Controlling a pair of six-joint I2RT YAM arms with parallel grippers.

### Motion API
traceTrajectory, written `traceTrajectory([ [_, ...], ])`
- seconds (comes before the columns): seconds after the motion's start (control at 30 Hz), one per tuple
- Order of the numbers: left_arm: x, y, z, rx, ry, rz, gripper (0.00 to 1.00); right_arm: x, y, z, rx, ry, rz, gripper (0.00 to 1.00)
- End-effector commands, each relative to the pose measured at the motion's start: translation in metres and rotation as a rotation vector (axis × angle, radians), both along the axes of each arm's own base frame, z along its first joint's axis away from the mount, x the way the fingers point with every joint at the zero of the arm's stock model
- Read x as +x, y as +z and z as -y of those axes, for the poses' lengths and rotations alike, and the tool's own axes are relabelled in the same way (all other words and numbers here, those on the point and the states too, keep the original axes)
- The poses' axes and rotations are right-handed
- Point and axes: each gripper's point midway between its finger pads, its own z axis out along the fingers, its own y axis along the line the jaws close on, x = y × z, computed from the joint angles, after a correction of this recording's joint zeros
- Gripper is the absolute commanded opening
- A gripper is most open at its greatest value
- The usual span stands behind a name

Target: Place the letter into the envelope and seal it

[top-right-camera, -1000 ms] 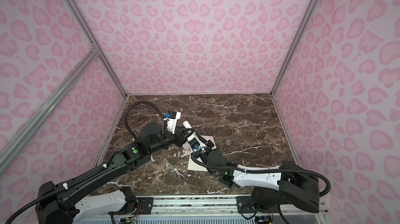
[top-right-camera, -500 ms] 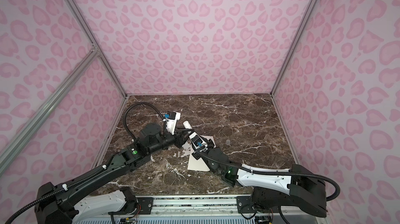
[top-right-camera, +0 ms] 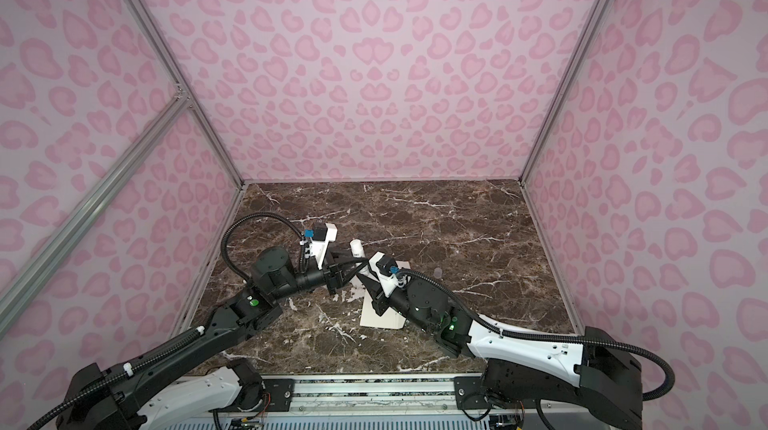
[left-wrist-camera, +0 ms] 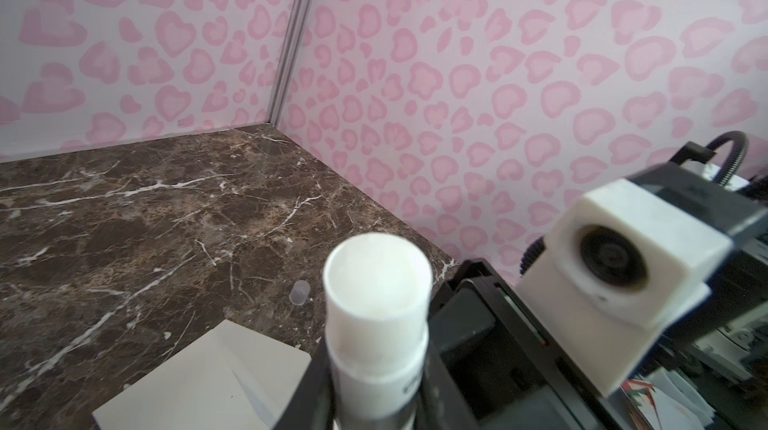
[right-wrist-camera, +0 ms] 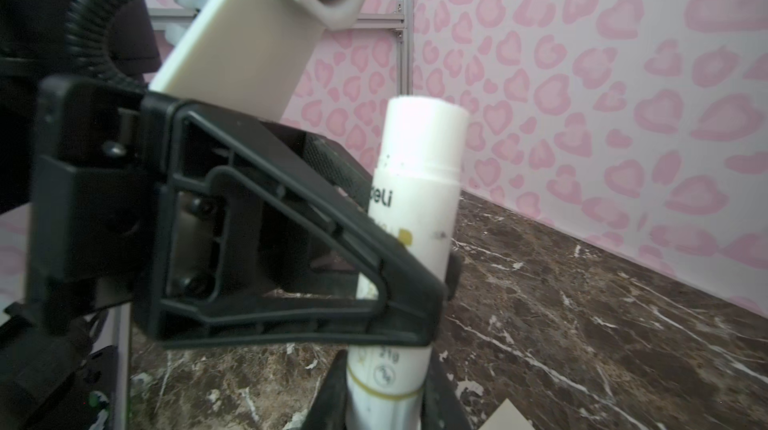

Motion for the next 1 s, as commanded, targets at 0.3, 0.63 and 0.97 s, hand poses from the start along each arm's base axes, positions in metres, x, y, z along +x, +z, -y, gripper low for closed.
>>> traceTrajectory([
  [0.3,-0.035,0.014,0.011,-0.079,-0.243,0.017,0.04,-0.062,0.023,-0.011,0.141,0.449,-0.06,0.16],
  [0.63,-0.021,0.015,0.007,-0.078,-0.157,-0.004,0.04,-0.034,0.002,0.009,0.003,0.27,-0.009,0.46],
  [0.97,0.009,0.039,-0.014,-0.209,0.078,-0.047,0.04,-0.011,-0.003,0.038,-0.001,-0.024,0.222,0.6],
])
